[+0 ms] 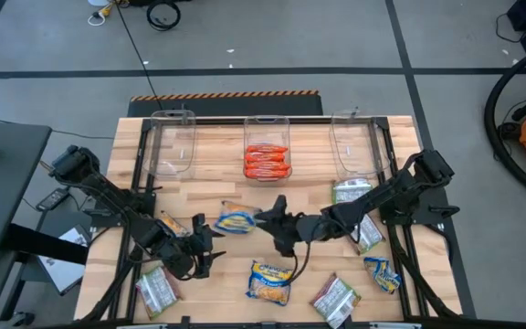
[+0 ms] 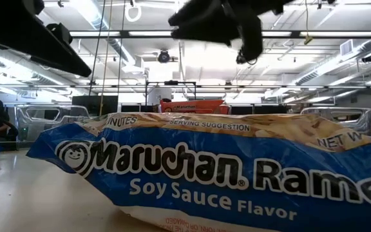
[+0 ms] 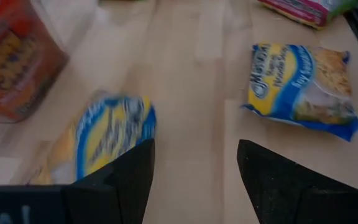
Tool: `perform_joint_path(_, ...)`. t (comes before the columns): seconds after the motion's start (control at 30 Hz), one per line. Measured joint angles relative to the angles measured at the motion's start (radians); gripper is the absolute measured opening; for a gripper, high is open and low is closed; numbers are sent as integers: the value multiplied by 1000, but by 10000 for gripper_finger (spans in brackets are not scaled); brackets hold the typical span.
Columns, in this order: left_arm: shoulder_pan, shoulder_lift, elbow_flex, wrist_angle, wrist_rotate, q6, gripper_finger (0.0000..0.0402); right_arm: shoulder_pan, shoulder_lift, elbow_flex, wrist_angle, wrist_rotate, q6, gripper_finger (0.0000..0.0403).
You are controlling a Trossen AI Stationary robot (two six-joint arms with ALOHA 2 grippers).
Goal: Sort Maruchan noodles
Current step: Put the blue noodle pack into the left transparent bin
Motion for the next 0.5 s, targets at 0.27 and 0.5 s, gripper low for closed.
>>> perform_joint_path(0.27, 45, 61, 0, -17, -48, 153, 233, 47, 0, 24, -59, 137, 304, 155)
perform_joint_path(0.5, 151, 246, 148, -222, -13, 275, 233, 104, 0, 25, -207, 145, 604, 201)
